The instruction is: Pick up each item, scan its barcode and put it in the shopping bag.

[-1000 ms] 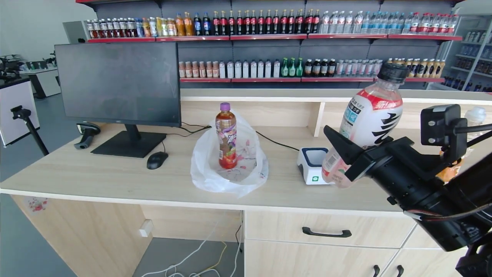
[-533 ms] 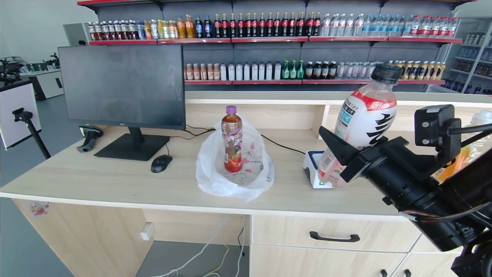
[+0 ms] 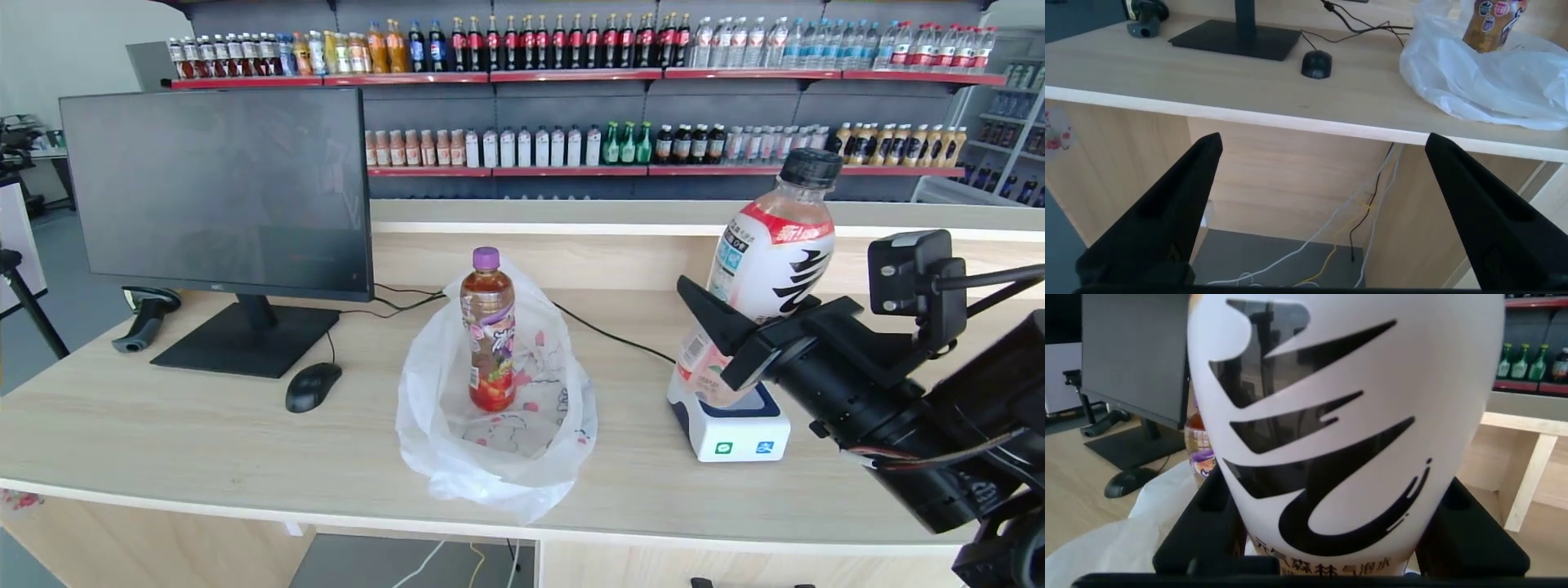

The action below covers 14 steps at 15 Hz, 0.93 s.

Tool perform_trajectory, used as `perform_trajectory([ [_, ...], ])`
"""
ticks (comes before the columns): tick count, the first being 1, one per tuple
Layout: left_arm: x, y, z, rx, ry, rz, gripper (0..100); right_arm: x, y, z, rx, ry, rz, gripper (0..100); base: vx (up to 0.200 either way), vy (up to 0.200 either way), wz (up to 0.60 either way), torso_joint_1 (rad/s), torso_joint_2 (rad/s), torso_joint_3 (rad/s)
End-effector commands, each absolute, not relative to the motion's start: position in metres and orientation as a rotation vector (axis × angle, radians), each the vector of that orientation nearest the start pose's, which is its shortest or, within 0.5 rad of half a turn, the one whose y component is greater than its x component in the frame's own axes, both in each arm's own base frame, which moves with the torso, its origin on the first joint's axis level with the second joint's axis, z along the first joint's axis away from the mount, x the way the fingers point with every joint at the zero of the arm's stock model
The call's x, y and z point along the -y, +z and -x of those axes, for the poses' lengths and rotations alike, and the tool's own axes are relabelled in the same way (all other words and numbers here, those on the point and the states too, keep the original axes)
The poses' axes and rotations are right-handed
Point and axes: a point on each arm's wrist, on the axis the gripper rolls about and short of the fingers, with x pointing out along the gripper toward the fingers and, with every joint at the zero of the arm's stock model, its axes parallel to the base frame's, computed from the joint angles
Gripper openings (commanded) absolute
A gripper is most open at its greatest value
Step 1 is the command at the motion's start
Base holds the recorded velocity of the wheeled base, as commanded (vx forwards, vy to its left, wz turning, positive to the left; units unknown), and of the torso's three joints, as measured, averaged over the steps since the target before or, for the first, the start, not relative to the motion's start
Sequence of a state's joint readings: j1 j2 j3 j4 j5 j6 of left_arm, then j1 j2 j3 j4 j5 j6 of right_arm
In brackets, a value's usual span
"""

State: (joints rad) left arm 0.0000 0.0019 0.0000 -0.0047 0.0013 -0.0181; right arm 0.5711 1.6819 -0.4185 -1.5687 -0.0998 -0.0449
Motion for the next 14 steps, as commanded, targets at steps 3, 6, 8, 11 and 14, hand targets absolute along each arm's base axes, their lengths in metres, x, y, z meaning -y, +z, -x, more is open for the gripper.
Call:
perform_trajectory([
  [3, 0.000, 0.076, 0.023, 0.005, 0.001, 0.020, 100, -0.134, 0.179, -0.217, 0.278, 0.454, -0.049, 0, 0.000, 0.000, 0.00, 0.000, 0.00, 0.000],
  [6, 0.000, 0.076, 0.023, 0.005, 0.001, 0.020, 100, -0.126, 0.174, -0.236, 0.265, 0.389, -0.035, 0, 0.000, 0.000, 0.00, 0.000, 0.00, 0.000],
  [8, 0.000, 0.076, 0.023, 0.005, 0.001, 0.018, 100, -0.122, 0.177, -0.260, 0.296, 0.338, -0.028, 0, 0.000, 0.000, 0.00, 0.000, 0.00, 0.000],
  [11, 0.000, 0.076, 0.023, 0.005, 0.001, 0.018, 100, -0.124, 0.177, -0.278, 0.329, 0.361, 0.061, 0, 0.000, 0.000, 0.00, 0.000, 0.00, 0.000],
  [14, 0.000, 0.076, 0.023, 0.008, 0.001, 0.018, 100, -0.091, 0.162, -0.284, 0.369, 0.497, 0.417, 0, 0.000, 0.000, 0.00, 0.000, 0.00, 0.000],
])
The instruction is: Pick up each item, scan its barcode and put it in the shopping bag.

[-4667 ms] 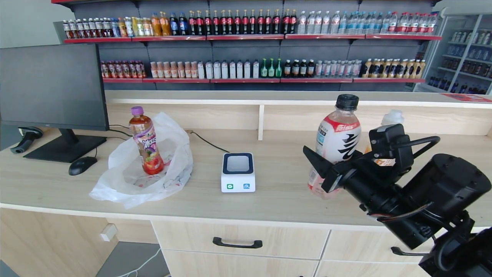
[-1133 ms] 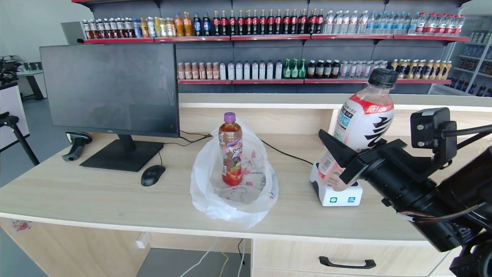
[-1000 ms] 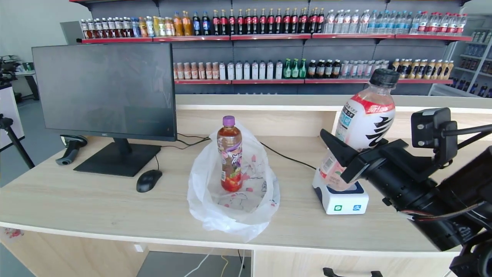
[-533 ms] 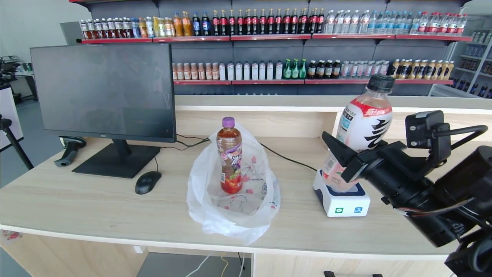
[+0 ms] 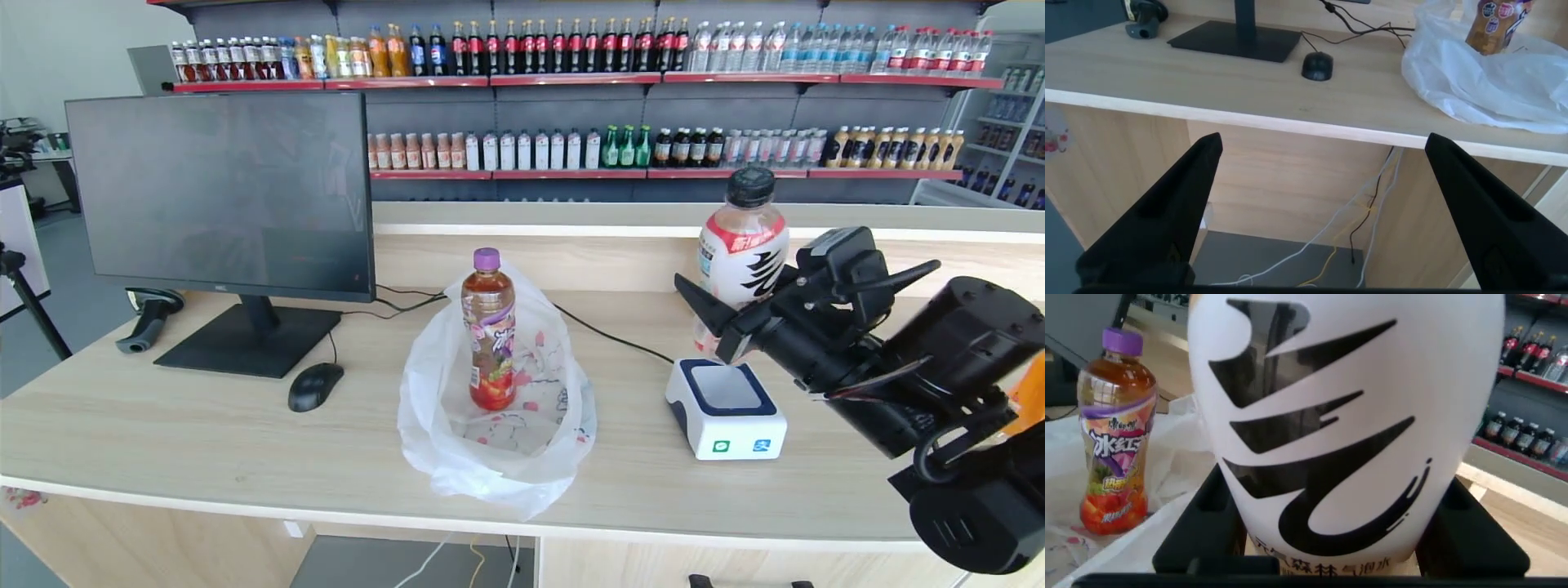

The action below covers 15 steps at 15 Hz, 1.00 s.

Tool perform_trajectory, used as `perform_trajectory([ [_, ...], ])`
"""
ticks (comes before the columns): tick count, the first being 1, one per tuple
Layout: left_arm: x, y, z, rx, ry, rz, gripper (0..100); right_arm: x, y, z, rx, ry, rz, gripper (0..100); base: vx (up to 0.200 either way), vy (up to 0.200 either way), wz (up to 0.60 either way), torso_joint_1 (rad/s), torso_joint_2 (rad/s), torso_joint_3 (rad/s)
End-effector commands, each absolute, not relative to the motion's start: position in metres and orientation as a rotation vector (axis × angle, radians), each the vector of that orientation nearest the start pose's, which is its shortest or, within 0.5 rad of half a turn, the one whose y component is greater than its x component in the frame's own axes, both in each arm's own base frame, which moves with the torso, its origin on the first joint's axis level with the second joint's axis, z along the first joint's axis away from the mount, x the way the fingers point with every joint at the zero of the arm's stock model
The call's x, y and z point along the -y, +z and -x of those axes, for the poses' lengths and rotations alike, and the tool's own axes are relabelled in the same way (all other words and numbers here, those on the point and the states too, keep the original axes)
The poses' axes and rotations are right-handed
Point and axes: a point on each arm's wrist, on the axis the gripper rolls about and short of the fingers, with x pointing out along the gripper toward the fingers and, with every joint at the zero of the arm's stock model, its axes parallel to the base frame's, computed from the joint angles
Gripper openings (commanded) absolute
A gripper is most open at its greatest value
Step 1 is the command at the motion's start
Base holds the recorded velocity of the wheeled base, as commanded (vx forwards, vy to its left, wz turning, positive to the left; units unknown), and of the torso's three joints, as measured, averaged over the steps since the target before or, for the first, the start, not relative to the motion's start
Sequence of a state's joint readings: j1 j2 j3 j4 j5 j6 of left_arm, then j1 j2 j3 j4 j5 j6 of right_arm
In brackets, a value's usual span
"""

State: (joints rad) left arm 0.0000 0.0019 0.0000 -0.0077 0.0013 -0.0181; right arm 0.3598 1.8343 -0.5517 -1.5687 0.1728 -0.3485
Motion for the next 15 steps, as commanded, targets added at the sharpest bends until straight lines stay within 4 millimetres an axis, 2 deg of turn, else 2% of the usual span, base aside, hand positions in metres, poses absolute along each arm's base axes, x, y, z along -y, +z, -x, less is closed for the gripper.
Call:
perform_trajectory([
  [1, 0.000, 0.076, 0.023, 0.008, 0.001, 0.018, 100, -0.086, 0.161, -0.287, 0.398, 0.541, 0.496, 0, 0.000, 0.000, 0.00, 0.000, 0.00, 0.000],
  [6, 0.000, 0.076, 0.023, 0.008, 0.001, 0.018, 100, -0.083, 0.146, -0.289, 0.415, 0.616, 0.642, 0, 0.000, 0.000, 0.00, 0.000, 0.00, 0.000],
  [10, 0.000, 0.076, 0.023, 0.005, 0.001, 0.017, 100, -0.066, 0.134, -0.297, 0.481, 0.719, 0.808, 0, 0.000, 0.000, 0.00, 0.000, 0.00, 0.000],
  [12, 0.000, 0.076, 0.023, 0.008, 0.001, 0.012, 100, -0.057, 0.123, -0.298, 0.483, 0.771, 0.846, 0, 0.000, 0.000, 0.00, 0.000, 0.00, 0.000],
  [15, 0.000, 0.076, 0.023, -0.002, 0.000, -0.015, 100, -0.053, 0.116, -0.302, 0.498, 0.813, 0.871, 0, 0.000, 0.000, 0.00, 0.000, 0.00, 0.000],
])
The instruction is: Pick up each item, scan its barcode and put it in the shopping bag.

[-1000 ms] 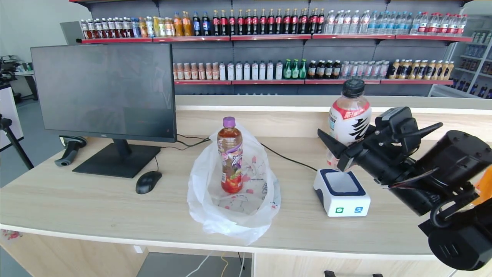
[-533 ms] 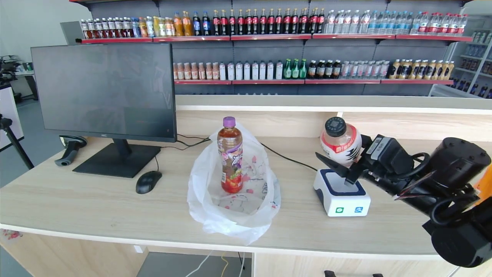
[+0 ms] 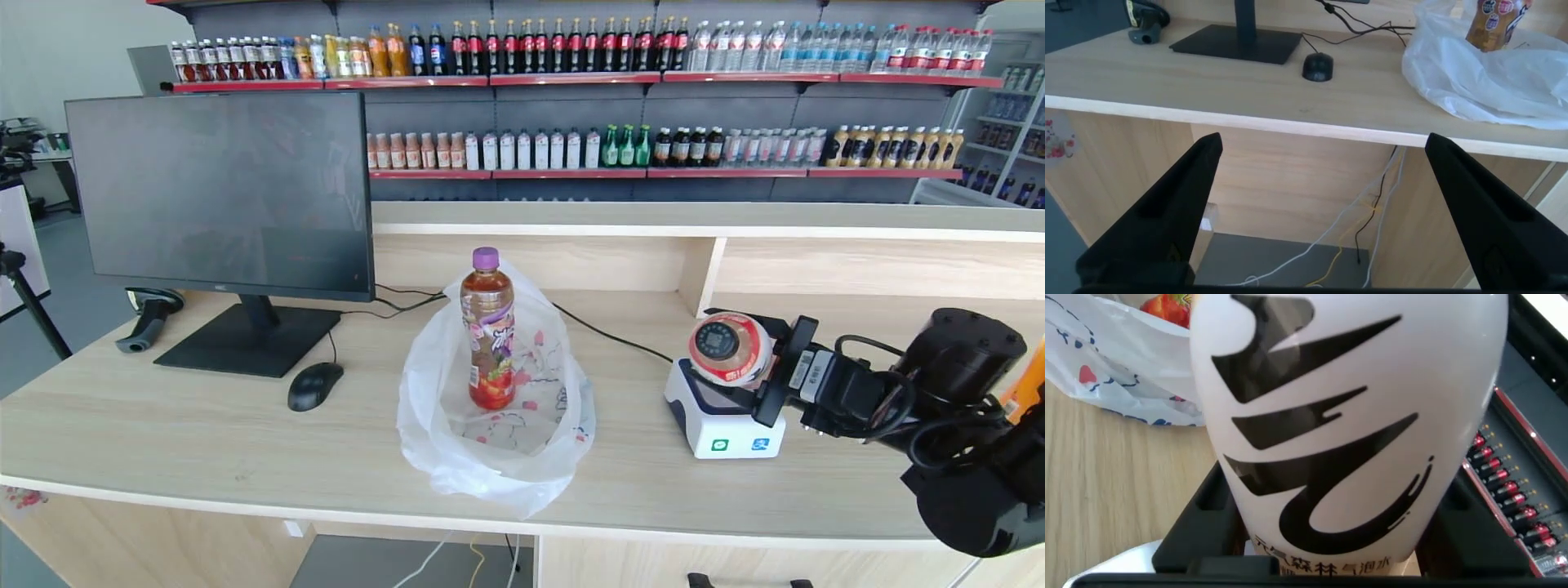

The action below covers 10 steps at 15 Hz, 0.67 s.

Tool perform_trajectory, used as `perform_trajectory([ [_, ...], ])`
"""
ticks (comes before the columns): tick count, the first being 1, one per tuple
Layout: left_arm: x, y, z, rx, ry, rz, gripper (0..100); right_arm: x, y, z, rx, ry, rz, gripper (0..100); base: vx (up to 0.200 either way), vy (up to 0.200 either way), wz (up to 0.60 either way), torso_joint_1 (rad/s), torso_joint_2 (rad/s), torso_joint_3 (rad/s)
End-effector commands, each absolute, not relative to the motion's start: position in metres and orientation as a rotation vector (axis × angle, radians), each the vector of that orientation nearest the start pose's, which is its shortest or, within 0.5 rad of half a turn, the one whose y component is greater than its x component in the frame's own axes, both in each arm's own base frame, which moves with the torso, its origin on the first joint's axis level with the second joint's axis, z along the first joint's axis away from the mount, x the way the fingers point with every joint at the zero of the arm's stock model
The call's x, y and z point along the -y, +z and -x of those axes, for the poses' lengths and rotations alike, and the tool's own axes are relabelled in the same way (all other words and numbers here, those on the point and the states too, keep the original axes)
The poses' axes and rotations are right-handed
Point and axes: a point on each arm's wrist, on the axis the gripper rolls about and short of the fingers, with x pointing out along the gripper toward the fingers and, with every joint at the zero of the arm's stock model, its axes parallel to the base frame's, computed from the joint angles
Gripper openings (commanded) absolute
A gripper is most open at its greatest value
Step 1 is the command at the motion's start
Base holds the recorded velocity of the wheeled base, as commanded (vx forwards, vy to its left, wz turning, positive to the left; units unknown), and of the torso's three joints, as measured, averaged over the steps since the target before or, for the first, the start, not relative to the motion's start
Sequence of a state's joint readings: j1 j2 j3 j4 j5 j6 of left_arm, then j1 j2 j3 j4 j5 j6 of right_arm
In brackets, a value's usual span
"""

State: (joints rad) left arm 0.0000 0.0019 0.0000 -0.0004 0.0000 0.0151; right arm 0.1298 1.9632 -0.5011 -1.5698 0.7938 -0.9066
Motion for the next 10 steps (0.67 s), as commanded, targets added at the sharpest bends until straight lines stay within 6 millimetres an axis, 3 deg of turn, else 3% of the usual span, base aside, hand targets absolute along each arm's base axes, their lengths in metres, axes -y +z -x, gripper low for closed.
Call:
perform_trajectory([
  [1, 0.0000, 0.0755, 0.0227, -0.002, 0.000, -0.014, 100, -0.0542, 0.1142, -0.3033, 0.501, 0.823, 0.876, 0, 0.000, 0.000, 0.00, 0.000, 0.00, 0.000],
  [10, 0.0000, 0.0755, 0.0227, -0.002, 0.000, 0.000, 100, -0.0547, 0.1144, -0.3062, 0.511, 0.828, 0.878, 0, 0.000, 0.000, 0.00, 0.000, 0.00, 0.000],
])
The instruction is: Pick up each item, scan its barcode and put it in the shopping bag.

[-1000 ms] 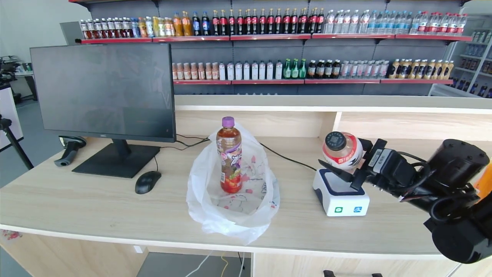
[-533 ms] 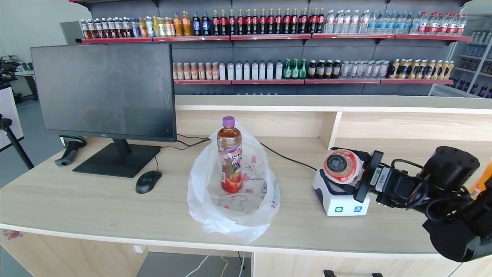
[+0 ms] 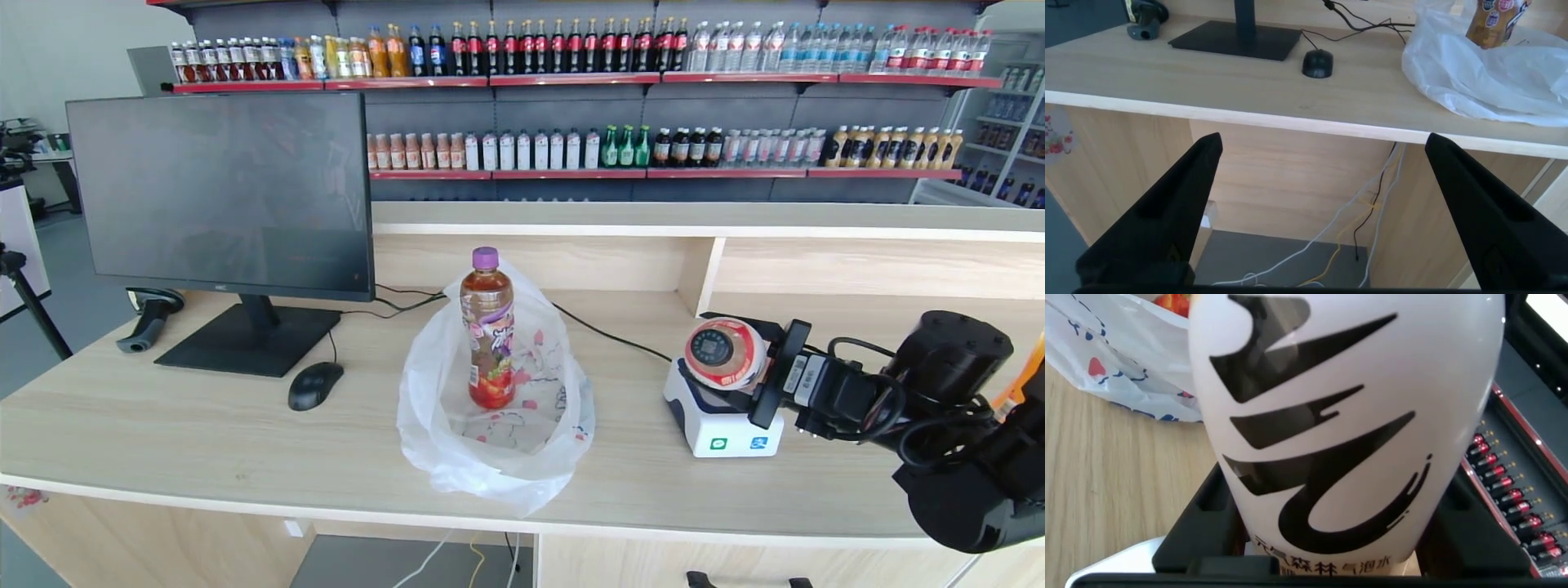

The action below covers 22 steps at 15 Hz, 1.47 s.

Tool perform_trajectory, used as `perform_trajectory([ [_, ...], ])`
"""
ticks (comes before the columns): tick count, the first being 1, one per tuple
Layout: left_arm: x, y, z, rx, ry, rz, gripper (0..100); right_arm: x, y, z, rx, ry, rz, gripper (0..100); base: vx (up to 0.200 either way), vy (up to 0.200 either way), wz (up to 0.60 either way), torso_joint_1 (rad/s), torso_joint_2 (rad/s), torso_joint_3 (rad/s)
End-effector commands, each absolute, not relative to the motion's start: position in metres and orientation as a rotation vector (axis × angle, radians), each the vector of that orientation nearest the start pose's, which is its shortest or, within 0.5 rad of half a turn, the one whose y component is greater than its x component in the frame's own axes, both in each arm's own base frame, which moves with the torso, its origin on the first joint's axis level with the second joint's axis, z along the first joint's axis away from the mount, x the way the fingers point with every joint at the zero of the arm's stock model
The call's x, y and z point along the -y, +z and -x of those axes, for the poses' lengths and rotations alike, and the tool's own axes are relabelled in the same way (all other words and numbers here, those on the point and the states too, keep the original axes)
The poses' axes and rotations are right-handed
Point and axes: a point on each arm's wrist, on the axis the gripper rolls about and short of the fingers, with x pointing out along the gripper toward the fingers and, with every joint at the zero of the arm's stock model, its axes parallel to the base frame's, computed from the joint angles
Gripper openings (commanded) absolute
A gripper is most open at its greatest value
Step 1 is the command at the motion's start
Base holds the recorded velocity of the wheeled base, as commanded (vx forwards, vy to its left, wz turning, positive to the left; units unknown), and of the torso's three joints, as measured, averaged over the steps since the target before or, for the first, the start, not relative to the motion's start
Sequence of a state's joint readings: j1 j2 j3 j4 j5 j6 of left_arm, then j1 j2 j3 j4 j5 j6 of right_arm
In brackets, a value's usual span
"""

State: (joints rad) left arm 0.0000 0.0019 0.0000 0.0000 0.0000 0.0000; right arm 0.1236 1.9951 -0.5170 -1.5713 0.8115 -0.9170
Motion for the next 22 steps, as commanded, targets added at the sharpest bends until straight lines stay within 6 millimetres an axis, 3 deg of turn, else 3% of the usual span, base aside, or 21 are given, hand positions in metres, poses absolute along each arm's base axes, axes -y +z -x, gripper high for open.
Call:
perform_trajectory([
  [1, 0.000, 0.076, 0.023, -0.002, 0.000, 0.000, 100, -0.055, 0.114, -0.306, 0.511, 0.828, 0.881, 0, 0.000, 0.000, 0.00, 0.000, 0.00, 0.000],
  [22, 0.000, 0.076, 0.023, -0.002, 0.000, 0.000, 100, -0.055, 0.122, -0.302, 0.529, 0.818, 0.880, 0, 0.000, 0.000, 0.00, 0.000, 0.00, 0.000],
])
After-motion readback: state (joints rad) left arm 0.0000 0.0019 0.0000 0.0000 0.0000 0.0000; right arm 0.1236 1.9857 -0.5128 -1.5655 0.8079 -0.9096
